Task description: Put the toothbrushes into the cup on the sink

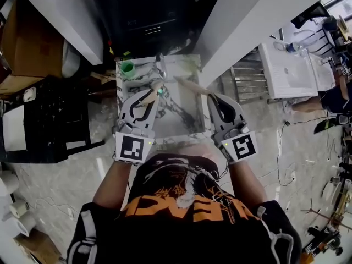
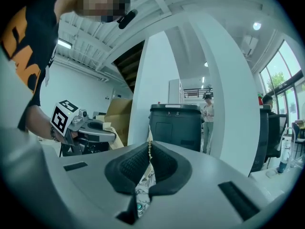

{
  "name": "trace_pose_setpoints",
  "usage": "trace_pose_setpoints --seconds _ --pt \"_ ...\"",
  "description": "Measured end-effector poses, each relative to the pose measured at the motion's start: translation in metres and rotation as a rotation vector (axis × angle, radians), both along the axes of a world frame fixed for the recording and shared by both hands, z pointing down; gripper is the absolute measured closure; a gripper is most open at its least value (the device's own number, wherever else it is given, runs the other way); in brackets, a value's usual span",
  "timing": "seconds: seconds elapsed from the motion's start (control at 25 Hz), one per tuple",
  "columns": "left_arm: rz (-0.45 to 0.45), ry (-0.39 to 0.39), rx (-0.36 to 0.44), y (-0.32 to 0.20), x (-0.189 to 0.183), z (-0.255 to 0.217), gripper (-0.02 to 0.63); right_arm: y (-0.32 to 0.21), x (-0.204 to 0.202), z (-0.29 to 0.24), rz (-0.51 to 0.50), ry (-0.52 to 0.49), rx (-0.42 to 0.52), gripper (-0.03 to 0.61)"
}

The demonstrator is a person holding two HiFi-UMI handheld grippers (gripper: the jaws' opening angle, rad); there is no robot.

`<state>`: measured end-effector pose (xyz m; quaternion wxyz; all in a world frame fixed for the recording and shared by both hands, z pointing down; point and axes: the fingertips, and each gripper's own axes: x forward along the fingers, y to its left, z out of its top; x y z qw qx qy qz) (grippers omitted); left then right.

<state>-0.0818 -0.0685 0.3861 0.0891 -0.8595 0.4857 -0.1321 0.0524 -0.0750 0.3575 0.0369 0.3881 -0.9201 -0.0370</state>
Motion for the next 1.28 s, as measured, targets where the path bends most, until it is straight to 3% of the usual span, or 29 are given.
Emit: trace_pose_setpoints --seconds 0.6,1.28 --pt "0.03 0.009 -0.02 -0.065 0.049 0.009 0.54 -0.066 0.043 0.026 0.03 0.028 -0.035 0.563" --pt "0.055 -0.05 -0.145 -0.132 0.089 0.08 0.54 -0.156 0.066 0.102 0.066 0.123 -0.151 0.563"
